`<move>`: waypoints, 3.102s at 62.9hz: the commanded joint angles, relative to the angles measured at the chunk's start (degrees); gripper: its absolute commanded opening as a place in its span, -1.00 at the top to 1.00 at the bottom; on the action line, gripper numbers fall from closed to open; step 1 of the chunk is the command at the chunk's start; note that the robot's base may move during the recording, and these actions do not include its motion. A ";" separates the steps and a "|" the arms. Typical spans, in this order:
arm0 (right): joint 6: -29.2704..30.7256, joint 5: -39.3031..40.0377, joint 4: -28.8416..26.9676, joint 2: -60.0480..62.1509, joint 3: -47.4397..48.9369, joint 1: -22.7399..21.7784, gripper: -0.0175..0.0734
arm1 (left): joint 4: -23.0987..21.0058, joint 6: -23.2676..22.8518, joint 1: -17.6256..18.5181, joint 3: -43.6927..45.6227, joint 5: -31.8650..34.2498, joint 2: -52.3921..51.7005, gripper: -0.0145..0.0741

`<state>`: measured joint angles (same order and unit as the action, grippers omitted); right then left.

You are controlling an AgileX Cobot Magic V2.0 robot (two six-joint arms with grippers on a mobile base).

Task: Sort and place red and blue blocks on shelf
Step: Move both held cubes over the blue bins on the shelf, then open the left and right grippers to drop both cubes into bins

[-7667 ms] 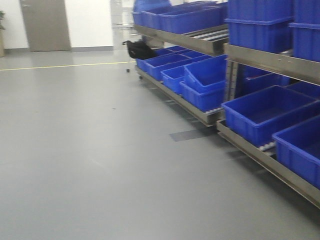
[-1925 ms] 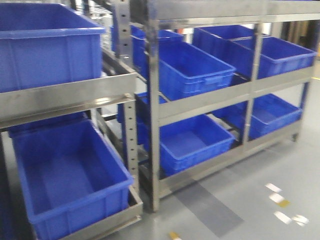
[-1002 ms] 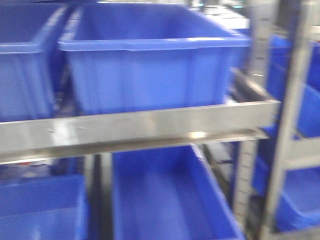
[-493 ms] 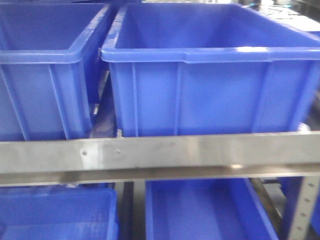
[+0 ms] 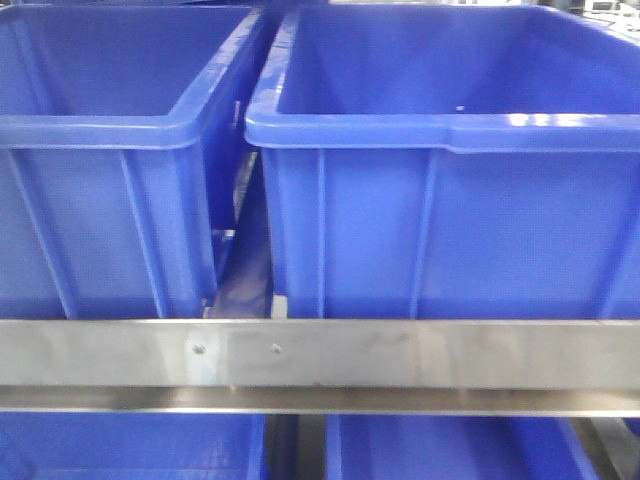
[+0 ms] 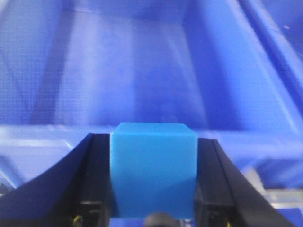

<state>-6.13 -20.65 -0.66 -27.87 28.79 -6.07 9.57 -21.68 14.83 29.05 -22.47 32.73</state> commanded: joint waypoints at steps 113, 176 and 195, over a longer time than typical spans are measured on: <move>0.43 5.26 0.66 -0.09 1.59 -0.49 0.49 | 0.42 -0.44 -0.19 1.71 4.78 -0.04 0.37; 0.43 8.88 0.66 -2.58 1.51 0.36 0.49 | 0.42 -0.44 -0.19 2.61 18.31 1.52 0.37; 0.43 12.23 0.66 -14.13 7.22 5.11 0.49 | 2.74 -0.44 -0.19 12.18 18.25 14.89 0.37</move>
<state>-6.13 -15.73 -0.66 -38.60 32.13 -2.13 11.73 -21.68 14.83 36.42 -9.72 43.90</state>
